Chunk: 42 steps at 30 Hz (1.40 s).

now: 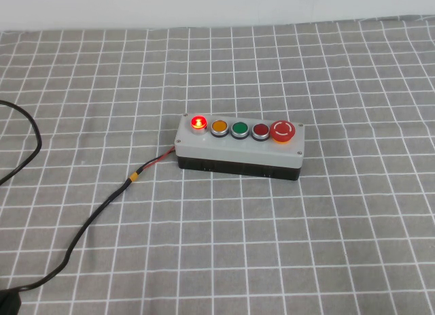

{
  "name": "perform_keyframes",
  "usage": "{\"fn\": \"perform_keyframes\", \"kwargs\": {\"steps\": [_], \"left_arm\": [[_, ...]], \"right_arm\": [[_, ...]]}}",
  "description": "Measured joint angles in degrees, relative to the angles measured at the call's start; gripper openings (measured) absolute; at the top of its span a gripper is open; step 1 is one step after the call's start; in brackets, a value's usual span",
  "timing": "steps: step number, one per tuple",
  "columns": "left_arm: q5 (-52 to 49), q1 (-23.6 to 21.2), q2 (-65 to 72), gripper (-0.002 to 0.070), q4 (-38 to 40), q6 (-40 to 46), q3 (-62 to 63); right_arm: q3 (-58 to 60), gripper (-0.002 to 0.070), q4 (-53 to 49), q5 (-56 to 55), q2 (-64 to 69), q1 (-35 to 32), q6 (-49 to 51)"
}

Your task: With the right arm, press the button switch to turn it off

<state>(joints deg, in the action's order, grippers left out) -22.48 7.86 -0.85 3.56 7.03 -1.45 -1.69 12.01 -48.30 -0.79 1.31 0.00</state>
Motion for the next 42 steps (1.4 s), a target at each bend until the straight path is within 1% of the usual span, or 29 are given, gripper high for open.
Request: {"fn": "perform_keyframes", "kwargs": {"steps": [2, 4, 7, 9, 15, 20, 23, 26, 28, 30, 32, 35, 38, 42], "left_arm": [[0.0, 0.0, 0.0, -0.0004, 0.0, 0.0, 0.0], [0.0, 0.0, 0.0, -0.0004, 0.0, 0.0, 0.0], [0.0, 0.0, 0.0, -0.0004, 0.0, 0.0, 0.0], [0.0, 0.0, 0.0, -0.0004, 0.0, 0.0, 0.0], [0.0, 0.0, 0.0, -0.0004, 0.0, 0.0, 0.0], [0.0, 0.0, 0.0, -0.0004, 0.0, 0.0, 0.0], [0.0, 0.0, 0.0, -0.0004, 0.0, 0.0, 0.0], [0.0, 0.0, 0.0, -0.0004, 0.0, 0.0, 0.0], [0.0, 0.0, 0.0, -0.0004, 0.0, 0.0, 0.0], [0.0, 0.0, 0.0, -0.0004, 0.0, 0.0, 0.0], [0.0, 0.0, 0.0, -0.0004, 0.0, 0.0, 0.0], [0.0, 0.0, 0.0, -0.0004, 0.0, 0.0, 0.0], [0.0, 0.0, 0.0, -0.0004, 0.0, 0.0, 0.0], [0.0, 0.0, 0.0, -0.0004, 0.0, 0.0, 0.0]], "right_arm": [[-3.8, -0.0016, 0.0, 1.5, 0.0, -0.1, 3.6], [-8.9, -0.0016, 0.0, 6.3, 0.0, 0.0, 8.1], [-16.9, -0.0016, 0.0, 18.4, -0.1, 0.0, 16.4], [-22.5, -0.0016, 0.0, 28.9, -0.1, 0.0, 19.7], [-34.4, -0.0016, -0.6, 54.4, 2.8, 0.0, 21.4], [-37.6, -0.0016, -0.6, 70.0, 10.8, 0.0, 21.6], [-37.6, -0.0016, -1.3, 76.9, 15.2, -0.1, 18.4], [-37.6, -0.0016, -3.2, 79.3, 18.1, -0.1, 13.5], [-37.6, -0.0016, -2.6, 80.9, 19.0, -0.1, 12.4], [-37.6, -0.0016, -0.1, 82.1, 19.4, -0.1, 11.9], [-37.6, -0.0016, 2.6, 82.3, 20.0, -0.1, 9.0], [-38.8, -0.0016, 8.0, 83.7, 22.4, -0.1, 0.0], [-41.9, -0.0016, 15.0, 87.4, 27.6, -0.1, -9.5], [-47.4, -0.0016, 23.3, 94.0, 37.2, -0.1, -18.0]]}}
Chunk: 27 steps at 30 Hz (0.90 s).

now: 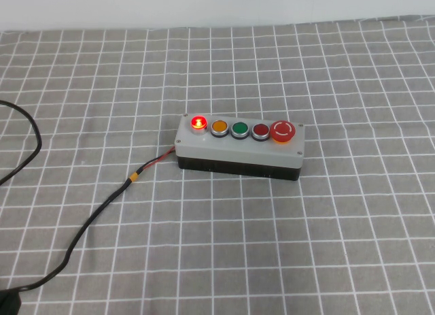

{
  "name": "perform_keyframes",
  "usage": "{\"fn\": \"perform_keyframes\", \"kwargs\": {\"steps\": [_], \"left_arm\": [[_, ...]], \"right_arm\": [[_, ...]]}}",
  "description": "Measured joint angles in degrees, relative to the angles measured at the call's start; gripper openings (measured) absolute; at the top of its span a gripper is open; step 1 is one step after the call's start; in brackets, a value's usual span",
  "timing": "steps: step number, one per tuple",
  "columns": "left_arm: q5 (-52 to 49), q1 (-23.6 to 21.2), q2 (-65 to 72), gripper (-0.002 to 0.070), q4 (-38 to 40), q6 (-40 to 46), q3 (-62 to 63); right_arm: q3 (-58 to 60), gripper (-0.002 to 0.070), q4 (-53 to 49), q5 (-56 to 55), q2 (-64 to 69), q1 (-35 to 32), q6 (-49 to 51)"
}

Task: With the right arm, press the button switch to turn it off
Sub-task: Press the button to turn off

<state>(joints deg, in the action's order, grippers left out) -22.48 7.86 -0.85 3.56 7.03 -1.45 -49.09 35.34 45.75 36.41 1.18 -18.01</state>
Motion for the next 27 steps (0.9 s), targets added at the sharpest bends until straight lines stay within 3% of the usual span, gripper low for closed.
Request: {"fn": "perform_keyframes", "kwargs": {"steps": [5, 12, 21, 27], "left_arm": [[0.0, 0.0, 0.0, -0.0004, 0.0, 0.0, 0.0], [0.0, 0.0, 0.0, -0.0004, 0.0, 0.0, 0.0], [0.0, 0.0, 0.0, -0.0004, 0.0, 0.0, 0.0], [0.0, 0.0, 0.0, -0.0004, 0.0, 0.0, 0.0]], "right_arm": [[-7.4, -0.0016, 7.2, 9.1, 13.5, 0.0, -8.6], [-13.1, -0.0016, 19.8, 8.9, 30.4, 2.6, -18.6], [-24.1, -0.0016, 9.5, -3.8, 47.9, 23.7, -16.5], [-35.7, -0.0016, -1.2, -6.8, 61.1, 31.2, -8.2]]}}
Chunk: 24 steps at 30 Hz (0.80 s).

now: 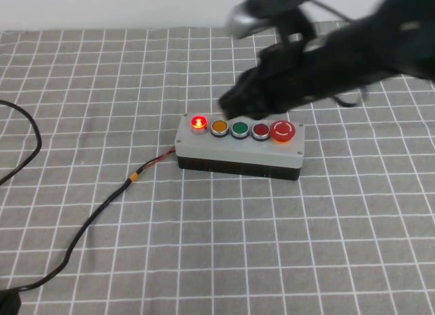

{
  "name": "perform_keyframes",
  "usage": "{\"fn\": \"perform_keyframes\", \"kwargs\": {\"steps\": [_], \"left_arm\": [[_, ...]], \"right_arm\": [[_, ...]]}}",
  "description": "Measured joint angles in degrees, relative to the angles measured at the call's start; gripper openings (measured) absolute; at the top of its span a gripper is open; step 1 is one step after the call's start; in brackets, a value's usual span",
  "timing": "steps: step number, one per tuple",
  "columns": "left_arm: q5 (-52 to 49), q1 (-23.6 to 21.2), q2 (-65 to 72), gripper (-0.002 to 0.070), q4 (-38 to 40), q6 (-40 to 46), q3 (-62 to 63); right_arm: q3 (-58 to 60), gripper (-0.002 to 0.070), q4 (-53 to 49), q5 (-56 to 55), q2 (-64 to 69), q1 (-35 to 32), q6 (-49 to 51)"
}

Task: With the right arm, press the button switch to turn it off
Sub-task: Press the button to turn off

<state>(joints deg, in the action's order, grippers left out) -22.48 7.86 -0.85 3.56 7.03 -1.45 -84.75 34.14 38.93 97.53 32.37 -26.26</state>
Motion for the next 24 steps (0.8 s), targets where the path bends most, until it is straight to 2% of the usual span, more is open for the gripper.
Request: {"fn": "perform_keyframes", "kwargs": {"steps": [7, 16, 24], "left_arm": [[0.0, 0.0, 0.0, -0.0004, 0.0, 0.0, 0.0], [0.0, 0.0, 0.0, -0.0004, 0.0, 0.0, 0.0], [0.0, 0.0, 0.0, -0.0004, 0.0, 0.0, 0.0]], "right_arm": [[-13.0, -0.0016, -11.7, 0.1, 11.5, 2.4, 8.5], [-21.9, -0.0016, -13.3, 0.3, 21.9, 2.4, 9.1], [-23.1, -0.0016, -15.5, -1.0, 25.5, 2.5, 9.1]]}}
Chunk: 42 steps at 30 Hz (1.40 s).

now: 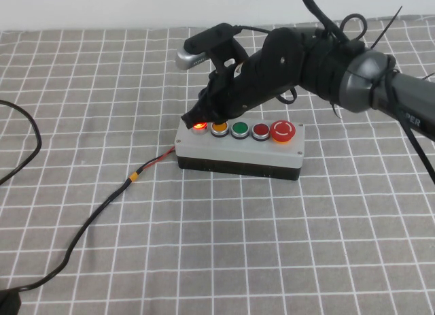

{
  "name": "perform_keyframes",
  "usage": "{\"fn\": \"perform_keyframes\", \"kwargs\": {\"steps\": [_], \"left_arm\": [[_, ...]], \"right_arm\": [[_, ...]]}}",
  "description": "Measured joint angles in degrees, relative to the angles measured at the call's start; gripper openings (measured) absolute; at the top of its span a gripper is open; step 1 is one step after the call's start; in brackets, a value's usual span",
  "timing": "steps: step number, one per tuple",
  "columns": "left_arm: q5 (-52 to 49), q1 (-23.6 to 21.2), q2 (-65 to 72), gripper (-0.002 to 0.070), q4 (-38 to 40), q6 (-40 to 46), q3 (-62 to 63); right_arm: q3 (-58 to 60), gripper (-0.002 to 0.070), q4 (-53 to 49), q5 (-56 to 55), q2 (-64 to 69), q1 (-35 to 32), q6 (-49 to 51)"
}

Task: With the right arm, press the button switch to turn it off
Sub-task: Press the button to turn off

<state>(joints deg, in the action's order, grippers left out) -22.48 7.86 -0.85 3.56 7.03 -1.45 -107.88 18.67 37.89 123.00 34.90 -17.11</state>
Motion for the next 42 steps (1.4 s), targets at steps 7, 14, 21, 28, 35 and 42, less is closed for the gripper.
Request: {"fn": "perform_keyframes", "kwargs": {"steps": [7, 14, 21, 28, 35, 42], "left_arm": [[0.0, 0.0, 0.0, -0.0004, 0.0, 0.0, 0.0], [0.0, 0.0, 0.0, -0.0004, 0.0, 0.0, 0.0], [0.0, 0.0, 0.0, -0.0004, 0.0, 0.0, 0.0], [0.0, 0.0, 0.0, -0.0004, 0.0, 0.0, 0.0], [0.0, 0.0, 0.0, -0.0004, 0.0, 0.0, 0.0], [0.0, 0.0, 0.0, -0.0004, 0.0, 0.0, 0.0]], "right_arm": [[-0.5, -0.0016, -0.3, -2.5, 1.2, 0.0, 0.0], [-0.6, -0.0016, -0.3, -3.2, 2.2, 0.0, 0.0], [-1.3, -0.0016, -0.9, -2.2, 2.8, 0.0, 0.0], [-2.1, -0.0016, -1.6, -0.5, 3.5, 0.0, 0.0], [-2.1, -0.0016, -4.5, 0.7, 2.7, 0.0, 0.1], [-0.8, -0.0016, -6.2, 3.2, -2.5, 0.0, 0.5]]}}
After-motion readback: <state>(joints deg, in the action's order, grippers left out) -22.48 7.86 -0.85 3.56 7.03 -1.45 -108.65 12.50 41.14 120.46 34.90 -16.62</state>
